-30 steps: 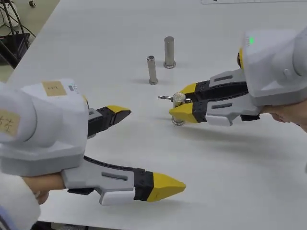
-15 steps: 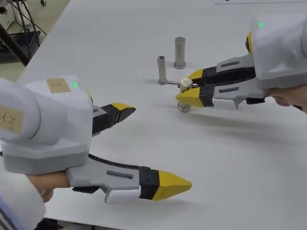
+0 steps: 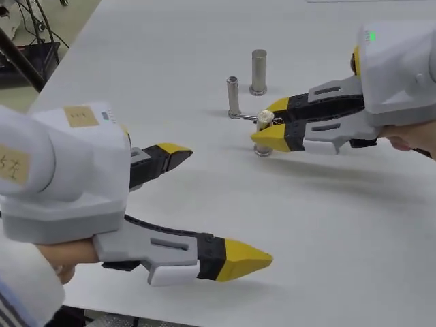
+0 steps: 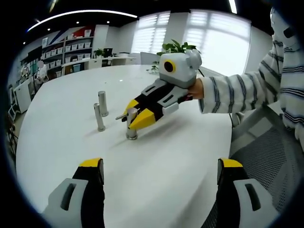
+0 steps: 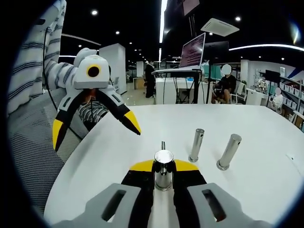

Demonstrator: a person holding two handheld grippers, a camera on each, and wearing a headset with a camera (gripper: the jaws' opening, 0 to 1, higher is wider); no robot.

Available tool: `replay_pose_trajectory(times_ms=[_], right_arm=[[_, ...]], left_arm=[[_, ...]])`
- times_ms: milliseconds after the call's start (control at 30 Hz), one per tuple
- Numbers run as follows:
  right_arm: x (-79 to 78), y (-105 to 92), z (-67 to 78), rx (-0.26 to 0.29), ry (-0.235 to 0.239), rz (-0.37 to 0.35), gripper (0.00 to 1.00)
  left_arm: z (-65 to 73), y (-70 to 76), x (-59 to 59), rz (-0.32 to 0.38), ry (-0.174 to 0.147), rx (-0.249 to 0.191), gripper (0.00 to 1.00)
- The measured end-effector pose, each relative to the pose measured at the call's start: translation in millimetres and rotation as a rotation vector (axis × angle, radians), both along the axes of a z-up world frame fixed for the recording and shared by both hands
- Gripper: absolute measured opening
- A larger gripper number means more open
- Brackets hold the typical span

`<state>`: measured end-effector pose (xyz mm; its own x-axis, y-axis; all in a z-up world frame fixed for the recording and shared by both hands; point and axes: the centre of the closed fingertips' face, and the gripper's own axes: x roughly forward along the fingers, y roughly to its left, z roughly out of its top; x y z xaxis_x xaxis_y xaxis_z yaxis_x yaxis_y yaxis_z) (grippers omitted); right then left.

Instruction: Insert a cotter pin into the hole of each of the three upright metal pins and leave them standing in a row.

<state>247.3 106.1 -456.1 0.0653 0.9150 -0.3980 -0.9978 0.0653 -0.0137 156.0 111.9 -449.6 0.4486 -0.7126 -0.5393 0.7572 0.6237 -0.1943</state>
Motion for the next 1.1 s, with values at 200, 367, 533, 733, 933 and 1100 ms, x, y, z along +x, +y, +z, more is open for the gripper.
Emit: replay_pose_trajectory(times_ms=[200,367,533,733,933,1100], right_arm=[[-4.0,0.8,14.7,0.054,0.055,-0.031,0.20],[-8.8,-5.6,28.9,0.063,0.057,-0.054,0.31],[-12.0,-13.8,40.1,0.075,0.061,-0.094,0.44],[-18.7,-31.9,50.7,0.071,0.079,-0.163,0.55],[-26.5,-55.0,59.3,0.057,0.084,-0.240,0.70],[-37.5,-77.7,63.7,0.040,0.100,-0.294,0.74]], left_arm=[[3.8,1.0,1.9,0.009,-0.006,-0.005,0.99],[9.2,2.5,5.0,0.012,-0.019,-0.014,0.99],[16.7,4.5,10.1,0.014,-0.036,-0.026,0.99],[28.9,5.6,17.1,0.020,-0.059,-0.057,0.97],[39.5,8.4,24.1,0.021,-0.078,-0.067,0.97],[48.3,15.4,30.2,0.024,-0.094,-0.077,0.97]])
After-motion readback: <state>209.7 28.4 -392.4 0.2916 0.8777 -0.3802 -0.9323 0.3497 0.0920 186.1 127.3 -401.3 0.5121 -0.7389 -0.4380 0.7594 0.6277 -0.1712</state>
